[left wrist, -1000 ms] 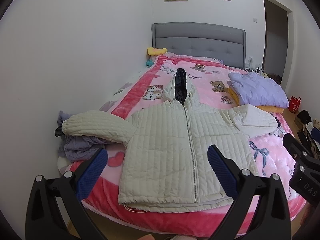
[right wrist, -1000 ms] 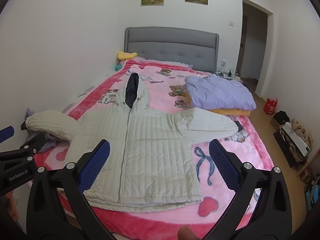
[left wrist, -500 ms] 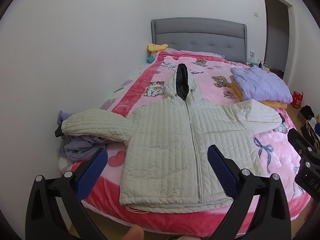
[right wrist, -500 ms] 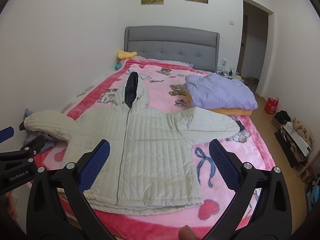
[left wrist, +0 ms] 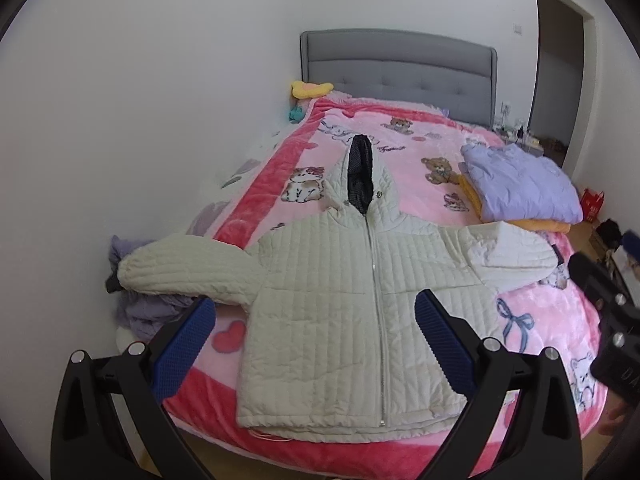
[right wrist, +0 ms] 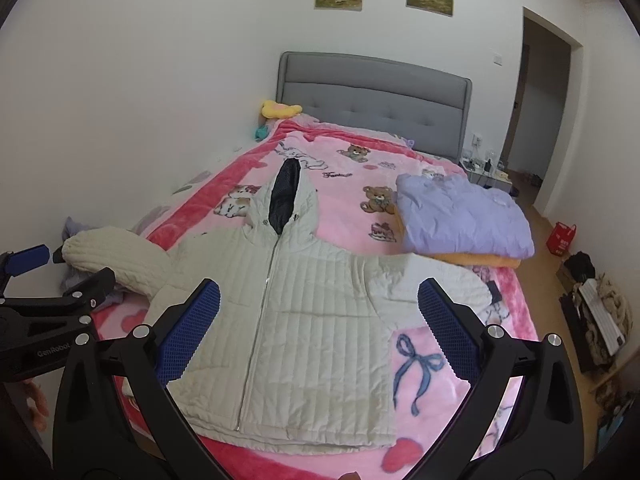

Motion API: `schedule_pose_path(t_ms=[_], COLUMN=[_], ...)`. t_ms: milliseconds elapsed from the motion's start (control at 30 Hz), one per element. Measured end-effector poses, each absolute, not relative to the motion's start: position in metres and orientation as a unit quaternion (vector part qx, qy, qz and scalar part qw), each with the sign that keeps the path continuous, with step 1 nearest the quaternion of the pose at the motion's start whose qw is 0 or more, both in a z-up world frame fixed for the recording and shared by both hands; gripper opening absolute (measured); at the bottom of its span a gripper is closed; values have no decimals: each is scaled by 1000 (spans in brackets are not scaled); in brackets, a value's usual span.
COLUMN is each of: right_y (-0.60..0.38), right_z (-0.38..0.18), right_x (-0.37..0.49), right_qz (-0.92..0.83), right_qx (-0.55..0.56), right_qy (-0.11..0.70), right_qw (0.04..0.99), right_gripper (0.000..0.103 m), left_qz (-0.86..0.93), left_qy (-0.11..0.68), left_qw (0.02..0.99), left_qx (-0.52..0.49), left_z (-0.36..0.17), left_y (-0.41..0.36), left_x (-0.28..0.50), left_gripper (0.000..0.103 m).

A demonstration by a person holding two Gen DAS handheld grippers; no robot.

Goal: Fold large clothes
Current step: 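Grasp the jacket hood with the left tool while the right tool grasps it too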

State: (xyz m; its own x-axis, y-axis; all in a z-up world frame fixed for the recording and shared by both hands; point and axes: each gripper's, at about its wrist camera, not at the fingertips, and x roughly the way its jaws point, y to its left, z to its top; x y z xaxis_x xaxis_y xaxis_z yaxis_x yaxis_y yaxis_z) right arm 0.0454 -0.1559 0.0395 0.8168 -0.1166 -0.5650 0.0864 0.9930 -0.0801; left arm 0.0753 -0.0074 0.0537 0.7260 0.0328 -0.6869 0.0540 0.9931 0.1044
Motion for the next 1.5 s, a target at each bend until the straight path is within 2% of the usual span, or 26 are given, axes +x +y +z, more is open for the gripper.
schedule_pose_path(t_ms=[200,400,567,600,633,700,733,800,833,867,933,1100,1233,1400,1500], right_y=[-173,-191,-188,-184,-180,-170,-165,-160,-160,-162,-170,-185,-181,-175,-162], right_z=[69,68,50,42,37,23,12,-13,-22,-32,-52,-114,-155,-205,-218], right_x=[81,128,193,213,229,263,288,342,365,392,447,576,642,705,723], right_qz=[-2,69,61,60,56,33,24,18,20,28,53,90,78,66,71], right_qx=[-4,20,-26,-46,-63,-102,-118,-130,-128,-120,-94,-58,-59,-85,-124], right_qy=[333,343,327,317,309,297,290,302,308,314,323,345,344,385,380], right_qw=[943,937,943,945,947,949,949,944,943,941,940,932,934,917,914], right_gripper=[95,95,94,91,82,78,68,54,42,30,20,20,22,41,39], left_qz=[-31,-9,-41,-44,-49,-89,-111,-119,-123,-137,-160,-212,-217,-215,-208], left_qy=[403,407,398,390,389,407,406,392,388,391,402,383,359,383,384], left_qw=[915,913,916,920,920,909,905,902,900,896,891,888,880,864,866], left_qx=[-15,-5,-6,-7,-7,17,60,135,157,159,136,139,225,244,246], left_z=[69,59,42,38,31,10,-3,-27,-41,-51,-77,-130,-172,-210,-219], left_y=[0,-18,-12,-8,-5,-5,-8,-15,-17,-16,-10,-22,-55,-82,-93], left_x=[102,154,230,251,272,328,360,409,438,461,519,614,661,710,728], left_gripper=[98,98,98,97,91,84,76,70,67,67,67,63,46,45,45])
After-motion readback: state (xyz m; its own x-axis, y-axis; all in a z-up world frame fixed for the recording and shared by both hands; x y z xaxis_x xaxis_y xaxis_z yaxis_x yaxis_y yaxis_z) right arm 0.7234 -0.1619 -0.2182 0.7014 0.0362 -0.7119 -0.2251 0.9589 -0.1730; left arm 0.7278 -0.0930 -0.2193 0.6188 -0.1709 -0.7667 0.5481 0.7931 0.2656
